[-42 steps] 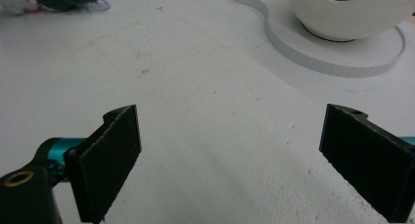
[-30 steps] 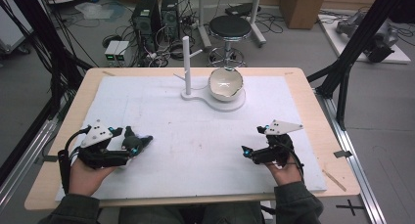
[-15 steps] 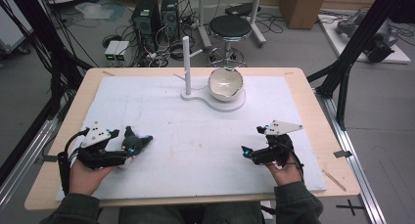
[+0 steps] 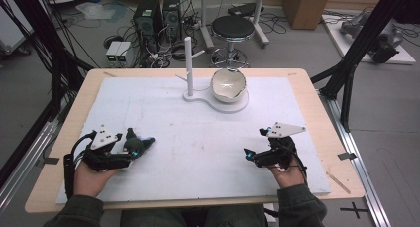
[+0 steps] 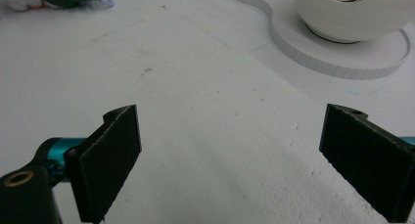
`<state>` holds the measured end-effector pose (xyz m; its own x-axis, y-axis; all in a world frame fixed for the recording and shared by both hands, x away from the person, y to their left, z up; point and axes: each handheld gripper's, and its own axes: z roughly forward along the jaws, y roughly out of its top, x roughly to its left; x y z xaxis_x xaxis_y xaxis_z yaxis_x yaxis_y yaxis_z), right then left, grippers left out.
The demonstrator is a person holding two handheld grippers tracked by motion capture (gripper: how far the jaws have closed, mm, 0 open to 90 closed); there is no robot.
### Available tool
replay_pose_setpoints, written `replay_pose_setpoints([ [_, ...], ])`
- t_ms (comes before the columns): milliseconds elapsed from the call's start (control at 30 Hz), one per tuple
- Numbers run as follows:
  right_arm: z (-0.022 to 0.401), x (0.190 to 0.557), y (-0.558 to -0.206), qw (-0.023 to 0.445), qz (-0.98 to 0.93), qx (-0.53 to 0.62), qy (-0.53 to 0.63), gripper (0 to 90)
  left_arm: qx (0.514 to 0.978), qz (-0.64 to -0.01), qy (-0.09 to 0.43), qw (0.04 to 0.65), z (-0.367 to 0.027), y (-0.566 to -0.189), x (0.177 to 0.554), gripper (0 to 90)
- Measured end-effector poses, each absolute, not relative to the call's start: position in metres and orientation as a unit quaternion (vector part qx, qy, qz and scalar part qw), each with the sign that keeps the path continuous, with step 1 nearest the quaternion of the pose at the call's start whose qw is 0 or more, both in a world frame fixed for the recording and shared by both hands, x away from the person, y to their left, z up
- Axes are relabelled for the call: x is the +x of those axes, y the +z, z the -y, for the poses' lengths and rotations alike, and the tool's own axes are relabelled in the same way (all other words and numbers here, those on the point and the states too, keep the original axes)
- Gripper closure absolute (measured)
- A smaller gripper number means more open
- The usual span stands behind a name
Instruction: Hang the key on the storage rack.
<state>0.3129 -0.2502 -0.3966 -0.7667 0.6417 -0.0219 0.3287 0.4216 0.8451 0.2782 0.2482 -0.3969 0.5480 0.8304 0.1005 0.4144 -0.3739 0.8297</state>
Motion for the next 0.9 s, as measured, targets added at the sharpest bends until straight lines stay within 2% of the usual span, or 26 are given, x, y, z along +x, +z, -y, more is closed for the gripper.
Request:
replay_pose_setpoints([
  [133, 0.250, 0.312, -0.397, 0.172, -0.825, 0.296, 0.450, 7.4, 0.777, -0.409, 0.255, 0.406, -0.250, -0.402, 0.279, 26.2],
  [900, 0.248, 0.313, -0.398, 0.171, -0.826, 0.294, 0.449, 7.4, 0.799, -0.429, 0.227, 0.354, -0.245, -0.421, 0.291, 29.1],
])
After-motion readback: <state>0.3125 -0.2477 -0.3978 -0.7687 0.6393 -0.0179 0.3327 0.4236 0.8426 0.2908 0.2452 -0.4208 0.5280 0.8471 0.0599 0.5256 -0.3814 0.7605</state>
